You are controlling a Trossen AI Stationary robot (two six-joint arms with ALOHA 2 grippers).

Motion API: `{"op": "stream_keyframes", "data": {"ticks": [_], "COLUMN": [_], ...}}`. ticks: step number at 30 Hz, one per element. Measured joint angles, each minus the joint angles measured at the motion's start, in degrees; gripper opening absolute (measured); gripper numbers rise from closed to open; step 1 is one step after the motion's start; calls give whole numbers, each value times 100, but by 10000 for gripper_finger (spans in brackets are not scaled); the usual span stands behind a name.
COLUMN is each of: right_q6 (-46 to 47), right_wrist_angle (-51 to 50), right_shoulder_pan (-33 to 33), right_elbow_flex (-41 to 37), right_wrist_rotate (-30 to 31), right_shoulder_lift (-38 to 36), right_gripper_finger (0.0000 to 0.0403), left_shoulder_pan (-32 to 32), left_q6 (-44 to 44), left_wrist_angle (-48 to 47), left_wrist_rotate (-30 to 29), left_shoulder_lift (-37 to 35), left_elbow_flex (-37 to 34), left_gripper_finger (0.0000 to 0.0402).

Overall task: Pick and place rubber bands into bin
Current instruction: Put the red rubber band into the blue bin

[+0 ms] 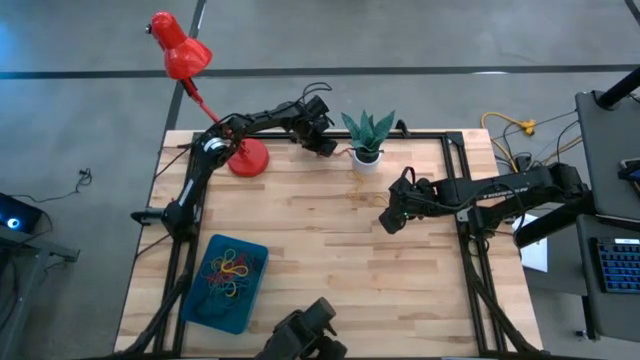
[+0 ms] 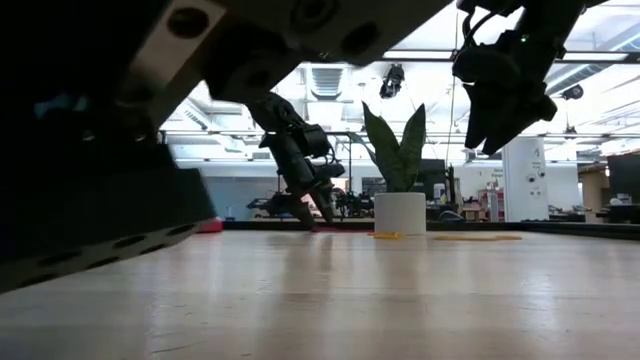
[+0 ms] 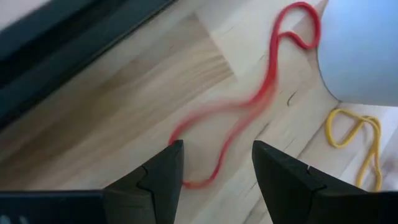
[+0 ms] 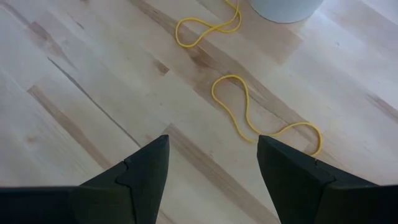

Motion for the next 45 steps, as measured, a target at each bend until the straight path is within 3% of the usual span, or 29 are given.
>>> {"op": "stream_keyframes", "data": {"ticks": [9,22,34,40,43,45], "right_q6": [-37,-68,-70,-222,-320,-326], "right_wrist_angle": [-2,-9,-9,-4,-13,-20], "right_shoulder_pan": [-67,-134,-136,-136,-138,-138], "right_elbow_flex": [0,0,0,0,0,-2], "right_wrist_rotate": [38,162,183,223,229,229], "right_shoulder_lift": [0,0,0,0,0,0], "right_gripper_finger": [228,228,228,228,228,228], "left_shoulder_pan": [23,-50,-692,-1165,-1322,-1360], "left_q6": [-244,98,283,814,917,969], "left_wrist_angle": [-224,-1961,-3590,-3102,-2525,-2108], "left_wrist_rotate": [443,437,453,421,113,-389], "left_shoulder_lift": [24,-54,-134,-727,-970,-1065], "left_elbow_flex": [-4,-11,-44,-44,-46,-46], "left_gripper_finger": [176,176,176,176,176,176]}}
